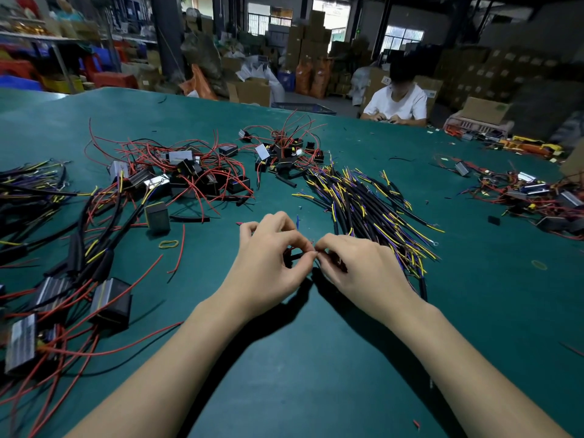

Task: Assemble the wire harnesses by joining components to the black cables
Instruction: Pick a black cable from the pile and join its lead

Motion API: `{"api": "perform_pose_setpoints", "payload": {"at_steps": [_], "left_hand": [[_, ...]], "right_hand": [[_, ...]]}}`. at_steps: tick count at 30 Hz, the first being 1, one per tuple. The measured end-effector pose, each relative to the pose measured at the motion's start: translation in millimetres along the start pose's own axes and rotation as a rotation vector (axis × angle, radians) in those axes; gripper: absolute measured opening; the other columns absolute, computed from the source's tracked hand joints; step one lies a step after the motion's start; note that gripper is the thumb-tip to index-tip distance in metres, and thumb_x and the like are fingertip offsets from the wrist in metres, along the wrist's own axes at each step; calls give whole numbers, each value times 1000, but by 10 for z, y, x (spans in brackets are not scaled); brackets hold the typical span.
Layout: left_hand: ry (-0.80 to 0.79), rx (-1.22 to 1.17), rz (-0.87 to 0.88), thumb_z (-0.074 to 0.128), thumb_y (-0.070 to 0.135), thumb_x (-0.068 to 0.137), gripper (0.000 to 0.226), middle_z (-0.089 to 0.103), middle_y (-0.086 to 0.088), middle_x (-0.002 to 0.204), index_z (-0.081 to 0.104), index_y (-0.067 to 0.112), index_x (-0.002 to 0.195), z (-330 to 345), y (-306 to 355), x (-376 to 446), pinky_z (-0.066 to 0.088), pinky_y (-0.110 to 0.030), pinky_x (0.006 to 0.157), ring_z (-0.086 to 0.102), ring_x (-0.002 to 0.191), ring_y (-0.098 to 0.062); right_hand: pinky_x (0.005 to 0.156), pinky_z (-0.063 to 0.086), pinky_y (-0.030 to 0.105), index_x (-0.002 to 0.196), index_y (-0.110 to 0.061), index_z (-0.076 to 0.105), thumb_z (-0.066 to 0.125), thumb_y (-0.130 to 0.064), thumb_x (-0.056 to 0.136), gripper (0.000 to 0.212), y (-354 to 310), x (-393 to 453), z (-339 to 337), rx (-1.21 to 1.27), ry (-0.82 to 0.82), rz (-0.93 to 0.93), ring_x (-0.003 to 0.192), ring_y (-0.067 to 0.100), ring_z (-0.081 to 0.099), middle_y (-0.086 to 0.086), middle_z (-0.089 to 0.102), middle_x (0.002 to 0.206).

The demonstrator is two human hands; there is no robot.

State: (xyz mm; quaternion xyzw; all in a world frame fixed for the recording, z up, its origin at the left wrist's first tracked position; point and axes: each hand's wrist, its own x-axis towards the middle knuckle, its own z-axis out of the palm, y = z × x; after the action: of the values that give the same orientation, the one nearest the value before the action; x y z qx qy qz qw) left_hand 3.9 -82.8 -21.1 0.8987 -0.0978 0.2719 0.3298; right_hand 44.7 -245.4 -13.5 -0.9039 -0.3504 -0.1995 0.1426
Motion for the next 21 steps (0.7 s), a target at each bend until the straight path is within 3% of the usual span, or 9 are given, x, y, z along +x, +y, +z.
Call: {"api": "perform_pose_setpoints", "payload": {"at_steps": [5,8,12,15,18,21], "left_hand": [[-16,21,32,67,27,81,5,44,7,84,69,24,79,-20,-9,-10,22,-30,87,44,87,-9],[-23,53,44,67,28,82,5,44,7,85,69,24,80,-26,-4,-14,23,-32,88,44,88,-9],[-49,145,83,62,32,81,12,45,6,86,70,22,81,-37,0,-21,24,-35,88,47,88,-14],[-74,204,110,61,32,80,14,46,5,86,70,21,81,-41,7,-26,24,-35,88,50,89,-18],[-88,239,137,59,33,80,16,46,6,86,70,20,80,-39,14,-27,22,-34,89,50,89,-18],[-107,244,169,59,31,81,15,46,5,85,69,20,80,-40,23,-39,19,-32,88,50,88,-18]], "right_hand": [[63,46,33,93,-27,58,57,-33,91,6,34,4,-13,213,-24,30,76,13,55,-13,61,85],[69,49,43,88,-22,60,64,-24,88,4,47,27,-23,331,-27,4,77,19,58,-11,60,94],[72,51,41,79,-25,59,70,-23,83,12,59,42,-44,389,-53,30,69,12,58,-11,56,110],[67,48,31,79,-24,61,69,-26,84,11,92,51,-79,429,-163,80,67,8,57,-7,62,91],[51,41,19,80,-24,63,63,-27,88,9,145,40,-129,471,-274,188,45,3,52,-3,64,64],[48,44,18,81,-22,64,62,-25,90,9,161,29,-149,511,-316,248,41,7,53,2,67,63]]}}
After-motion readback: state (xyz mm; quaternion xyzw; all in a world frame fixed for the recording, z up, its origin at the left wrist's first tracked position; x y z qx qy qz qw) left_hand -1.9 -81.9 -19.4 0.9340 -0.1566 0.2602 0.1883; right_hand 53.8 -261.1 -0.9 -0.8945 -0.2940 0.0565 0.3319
